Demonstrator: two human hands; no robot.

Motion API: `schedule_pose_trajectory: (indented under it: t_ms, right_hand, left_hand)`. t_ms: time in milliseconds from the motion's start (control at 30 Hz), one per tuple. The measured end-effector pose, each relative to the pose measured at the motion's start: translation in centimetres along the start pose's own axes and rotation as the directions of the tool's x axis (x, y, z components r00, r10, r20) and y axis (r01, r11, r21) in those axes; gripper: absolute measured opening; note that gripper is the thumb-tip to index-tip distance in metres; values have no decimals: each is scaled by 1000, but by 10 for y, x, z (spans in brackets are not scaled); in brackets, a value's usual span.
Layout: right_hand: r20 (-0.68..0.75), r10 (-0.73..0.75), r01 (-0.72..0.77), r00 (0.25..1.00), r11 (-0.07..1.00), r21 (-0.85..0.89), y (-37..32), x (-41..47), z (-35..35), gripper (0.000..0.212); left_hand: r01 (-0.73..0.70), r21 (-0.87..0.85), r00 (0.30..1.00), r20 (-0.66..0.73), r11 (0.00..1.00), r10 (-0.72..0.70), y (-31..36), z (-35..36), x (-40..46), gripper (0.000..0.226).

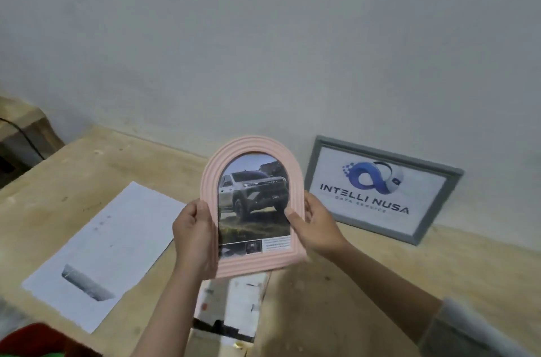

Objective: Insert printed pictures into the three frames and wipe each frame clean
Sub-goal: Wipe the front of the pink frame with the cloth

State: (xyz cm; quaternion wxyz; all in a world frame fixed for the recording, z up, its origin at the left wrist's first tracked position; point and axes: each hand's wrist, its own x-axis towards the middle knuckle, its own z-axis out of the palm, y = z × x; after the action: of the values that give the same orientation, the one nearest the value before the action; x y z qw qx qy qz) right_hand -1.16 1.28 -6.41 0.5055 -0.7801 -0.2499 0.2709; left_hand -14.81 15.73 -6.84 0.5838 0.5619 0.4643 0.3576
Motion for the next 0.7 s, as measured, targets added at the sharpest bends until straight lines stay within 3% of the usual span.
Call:
schedule_pose_trajectory:
  t_ms: [100, 200, 400, 533, 700]
  right_hand:
    - [-116, -26, 22, 993, 999, -38, 22, -30, -45, 53]
    - [-255, -22, 8, 967, 998, -57, 47, -63, -103, 57]
    - [-457, -30, -8, 889, 997, -81, 94, -109, -206, 57]
    - [-572, 8, -66, 820, 995, -81, 136, -126, -275, 58]
    - [-664, 33, -75, 747, 997, -35, 171, -123, -318, 66]
  left_hand:
    - [-210, 195, 975, 112, 958, 191, -1, 42, -26, 38]
    - [-327, 221, 922, 287, 919, 259, 4, 99, -68, 36]
    - [-342, 289, 801, 587, 894, 116, 2, 201, -137, 21]
    - [-347, 308, 709, 705, 886, 33, -7, 277, -188, 37]
    - [-353, 334, 659, 752, 874, -22, -21, 340, -209, 51]
